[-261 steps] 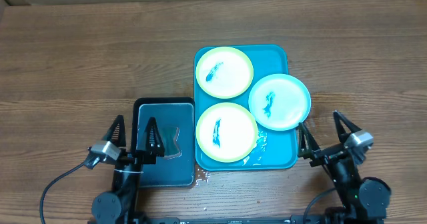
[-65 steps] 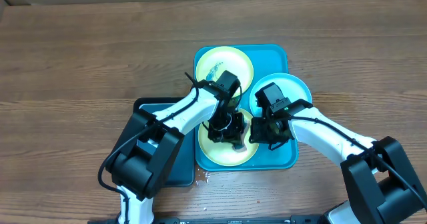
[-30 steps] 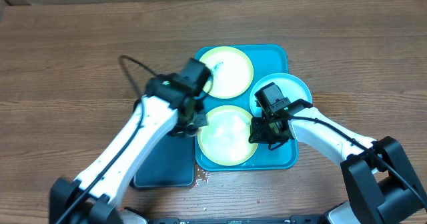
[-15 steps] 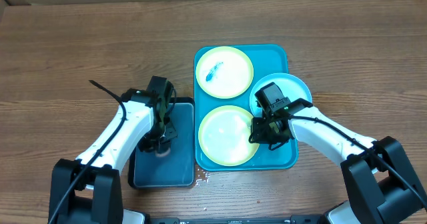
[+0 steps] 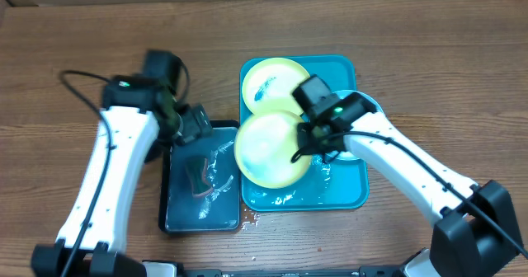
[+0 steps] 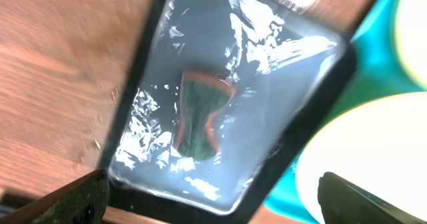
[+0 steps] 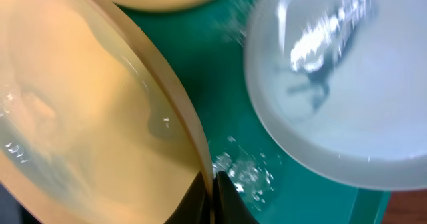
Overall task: Clean dirty plates on tray and stack at the side
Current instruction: 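Grasp the front yellow plate with the right gripper and tilt it over the basin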
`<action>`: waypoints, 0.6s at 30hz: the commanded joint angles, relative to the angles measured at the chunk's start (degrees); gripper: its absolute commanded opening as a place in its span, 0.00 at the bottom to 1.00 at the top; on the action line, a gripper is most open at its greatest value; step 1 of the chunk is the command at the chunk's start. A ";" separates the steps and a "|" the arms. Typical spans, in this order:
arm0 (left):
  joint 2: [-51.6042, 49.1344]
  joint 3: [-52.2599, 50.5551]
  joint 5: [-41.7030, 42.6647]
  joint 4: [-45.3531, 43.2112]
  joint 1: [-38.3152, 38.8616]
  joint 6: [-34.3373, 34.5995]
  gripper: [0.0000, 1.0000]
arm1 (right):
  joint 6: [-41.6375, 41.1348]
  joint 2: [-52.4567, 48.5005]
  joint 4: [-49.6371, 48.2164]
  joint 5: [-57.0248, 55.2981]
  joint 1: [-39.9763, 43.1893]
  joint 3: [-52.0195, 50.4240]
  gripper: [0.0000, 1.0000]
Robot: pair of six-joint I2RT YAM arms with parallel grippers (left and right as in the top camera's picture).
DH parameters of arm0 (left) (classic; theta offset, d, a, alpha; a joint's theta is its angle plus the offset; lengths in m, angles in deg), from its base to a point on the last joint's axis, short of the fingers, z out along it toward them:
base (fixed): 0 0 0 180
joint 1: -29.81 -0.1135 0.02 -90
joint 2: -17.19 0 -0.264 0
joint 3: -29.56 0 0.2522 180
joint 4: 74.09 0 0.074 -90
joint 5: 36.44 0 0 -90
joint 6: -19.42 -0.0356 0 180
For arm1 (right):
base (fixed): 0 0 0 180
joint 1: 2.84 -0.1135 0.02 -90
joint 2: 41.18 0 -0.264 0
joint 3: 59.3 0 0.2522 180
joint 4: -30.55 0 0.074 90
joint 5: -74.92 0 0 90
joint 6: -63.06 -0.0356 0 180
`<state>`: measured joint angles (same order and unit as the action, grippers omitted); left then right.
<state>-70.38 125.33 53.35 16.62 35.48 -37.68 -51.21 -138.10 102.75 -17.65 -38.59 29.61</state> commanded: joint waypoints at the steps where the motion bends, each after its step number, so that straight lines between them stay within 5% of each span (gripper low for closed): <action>1: 2.64 8.17 0.26 1.88 -2.36 -2.78 1.00 | 0.66 1.40 -0.76 -9.60 -5.53 4.28 0.04; 8: 3.28 18.10 0.26 4.39 -6.32 -4.66 1.00 | 0.66 0.85 -7.54 -28.96 -18.91 4.44 0.04; 18: 3.28 19.08 1.75 4.24 -7.26 -4.61 1.00 | 0.68 0.81 -12.22 -51.82 -33.33 4.44 0.04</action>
<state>-67.56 143.10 54.25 20.75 28.90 -41.04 -50.43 -138.06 90.99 -58.02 -69.88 33.00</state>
